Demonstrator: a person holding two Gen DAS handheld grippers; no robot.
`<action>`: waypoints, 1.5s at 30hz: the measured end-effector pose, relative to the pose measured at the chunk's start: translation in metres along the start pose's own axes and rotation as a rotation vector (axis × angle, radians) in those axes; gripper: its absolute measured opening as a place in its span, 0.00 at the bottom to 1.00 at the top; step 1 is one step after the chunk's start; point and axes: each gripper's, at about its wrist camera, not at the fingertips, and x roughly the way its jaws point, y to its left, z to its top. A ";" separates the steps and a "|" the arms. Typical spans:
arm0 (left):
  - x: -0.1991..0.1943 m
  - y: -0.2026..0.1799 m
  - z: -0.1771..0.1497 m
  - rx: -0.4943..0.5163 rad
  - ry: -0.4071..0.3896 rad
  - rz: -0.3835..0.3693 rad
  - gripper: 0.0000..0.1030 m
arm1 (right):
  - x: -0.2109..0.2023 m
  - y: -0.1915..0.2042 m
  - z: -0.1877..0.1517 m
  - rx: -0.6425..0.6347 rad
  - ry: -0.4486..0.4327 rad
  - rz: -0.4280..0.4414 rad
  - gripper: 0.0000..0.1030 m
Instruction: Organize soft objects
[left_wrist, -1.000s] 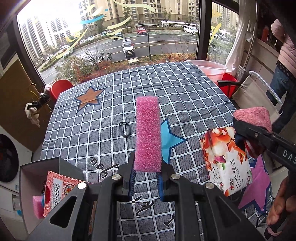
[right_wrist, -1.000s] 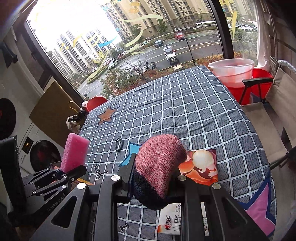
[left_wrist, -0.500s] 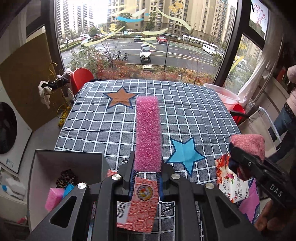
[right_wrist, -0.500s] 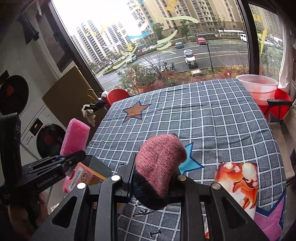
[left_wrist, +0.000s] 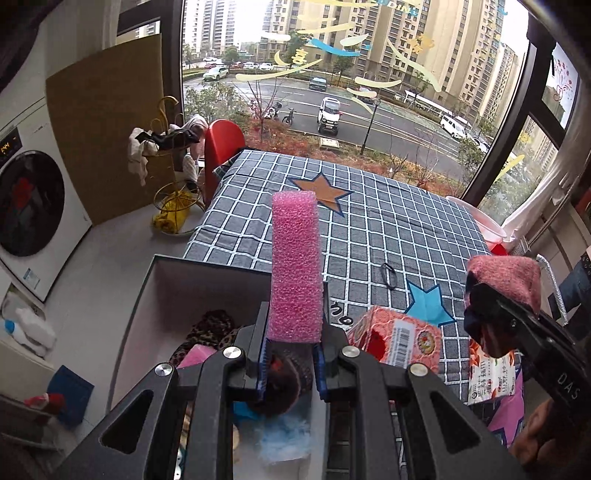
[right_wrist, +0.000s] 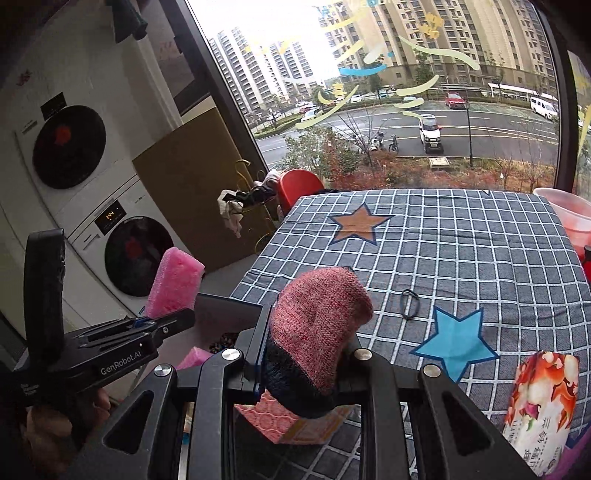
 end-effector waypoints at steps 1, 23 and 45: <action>-0.003 0.006 -0.006 -0.003 0.001 0.003 0.21 | 0.001 0.009 -0.001 -0.016 0.002 0.012 0.25; -0.024 0.087 -0.138 -0.069 0.085 0.066 0.21 | 0.020 0.119 -0.118 -0.253 0.136 0.119 0.25; -0.020 0.097 -0.143 -0.071 0.097 0.059 0.21 | 0.029 0.131 -0.142 -0.247 0.181 0.113 0.25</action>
